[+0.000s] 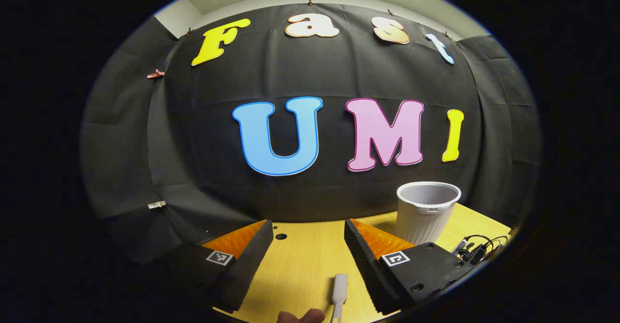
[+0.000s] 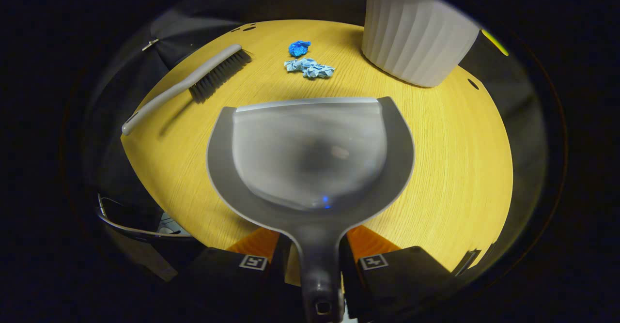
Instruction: Pick up the small broom and dustpan from the desktop, sweep the trash into the dustpan with the broom, and then empty the trash into the garbage bin.
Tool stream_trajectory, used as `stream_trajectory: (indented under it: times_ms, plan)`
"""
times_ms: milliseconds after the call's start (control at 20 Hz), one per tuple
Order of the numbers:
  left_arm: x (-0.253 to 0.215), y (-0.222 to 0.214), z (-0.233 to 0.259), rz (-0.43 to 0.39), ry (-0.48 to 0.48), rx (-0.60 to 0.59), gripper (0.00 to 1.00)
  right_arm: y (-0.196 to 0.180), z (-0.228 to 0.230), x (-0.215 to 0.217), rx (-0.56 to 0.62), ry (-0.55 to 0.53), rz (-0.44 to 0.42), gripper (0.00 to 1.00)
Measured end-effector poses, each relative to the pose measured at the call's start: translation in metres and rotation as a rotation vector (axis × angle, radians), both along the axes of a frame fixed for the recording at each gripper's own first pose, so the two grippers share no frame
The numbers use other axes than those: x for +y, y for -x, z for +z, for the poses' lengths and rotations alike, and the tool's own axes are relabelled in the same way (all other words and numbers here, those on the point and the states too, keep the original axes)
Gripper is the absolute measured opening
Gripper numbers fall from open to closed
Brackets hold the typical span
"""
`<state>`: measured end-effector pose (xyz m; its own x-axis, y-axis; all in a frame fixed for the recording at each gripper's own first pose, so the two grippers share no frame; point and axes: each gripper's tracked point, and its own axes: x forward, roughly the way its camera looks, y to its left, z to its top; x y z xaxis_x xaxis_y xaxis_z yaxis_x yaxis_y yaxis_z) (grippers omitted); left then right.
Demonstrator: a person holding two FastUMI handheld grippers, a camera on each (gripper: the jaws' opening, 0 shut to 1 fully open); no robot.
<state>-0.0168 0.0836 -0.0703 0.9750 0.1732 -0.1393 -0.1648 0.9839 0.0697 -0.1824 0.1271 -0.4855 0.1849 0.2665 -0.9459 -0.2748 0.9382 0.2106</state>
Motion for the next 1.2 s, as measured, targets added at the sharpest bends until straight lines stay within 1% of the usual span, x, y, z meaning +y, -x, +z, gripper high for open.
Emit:
stream_trajectory:
  times_ms: [50, 100, 200, 250, 300, 350, 400, 550, 600, 650, 700, 800, 900, 950, 1100, 1200]
  plan:
    - [0.002, 0.001, -0.003, 0.008, 0.001, 0.004, 0.95, -0.001, 0.002, 0.000, -0.003, -0.006, -0.002, 0.46]
    - [0.003, 0.001, -0.005, 0.016, 0.003, 0.008, 0.95, -0.003, 0.002, 0.000, -0.013, -0.009, -0.002, 0.40]
    - [0.006, 0.000, -0.010, 0.030, 0.008, 0.018, 0.95, -0.003, 0.003, 0.000, -0.034, -0.013, 0.004, 0.40]
    - [0.006, 0.001, -0.013, 0.030, 0.017, 0.022, 0.95, -0.001, 0.003, 0.000, -0.021, -0.014, 0.016, 0.40]
    - [0.004, 0.000, -0.016, 0.019, 0.040, 0.024, 0.95, -0.001, 0.004, -0.001, -0.026, -0.018, 0.036, 0.34]
    - [0.001, -0.001, -0.024, 0.009, 0.060, 0.037, 0.95, -0.003, 0.002, -0.001, -0.034, -0.020, 0.056, 0.33]
    - [0.001, -0.003, -0.034, 0.008, 0.072, 0.067, 0.95, -0.003, 0.004, -0.004, -0.035, -0.015, 0.078, 0.37]
    - [-0.001, -0.004, -0.076, 0.013, 0.091, 0.192, 0.96, -0.004, 0.010, -0.010, -0.046, -0.017, 0.132, 0.36]
    - [-0.006, -0.005, -0.090, -0.003, 0.106, 0.241, 0.96, -0.005, 0.014, -0.012, -0.047, -0.021, 0.147, 0.36]
    - [-0.014, -0.004, -0.106, -0.029, 0.124, 0.293, 0.92, -0.007, 0.017, -0.014, -0.047, -0.027, 0.161, 0.36]
    - [-0.023, -0.004, -0.118, -0.061, 0.145, 0.333, 0.96, -0.008, 0.019, -0.016, -0.041, -0.035, 0.174, 0.36]
    - [-0.039, -0.004, -0.148, -0.113, 0.171, 0.427, 0.95, -0.008, 0.022, -0.020, -0.020, -0.054, 0.203, 0.36]
    - [-0.049, -0.005, -0.186, -0.139, 0.168, 0.537, 0.95, -0.014, 0.024, -0.030, -0.027, -0.048, 0.226, 0.36]
    - [-0.055, -0.004, -0.204, -0.156, 0.175, 0.592, 0.95, -0.017, 0.025, -0.035, -0.033, -0.043, 0.230, 0.36]
    - [-0.075, 0.006, -0.257, -0.201, 0.238, 0.772, 0.96, -0.025, 0.026, -0.046, -0.052, -0.039, 0.228, 0.36]
    - [-0.073, 0.010, -0.287, -0.191, 0.251, 0.860, 0.94, -0.028, 0.024, -0.053, -0.060, -0.029, 0.227, 0.36]
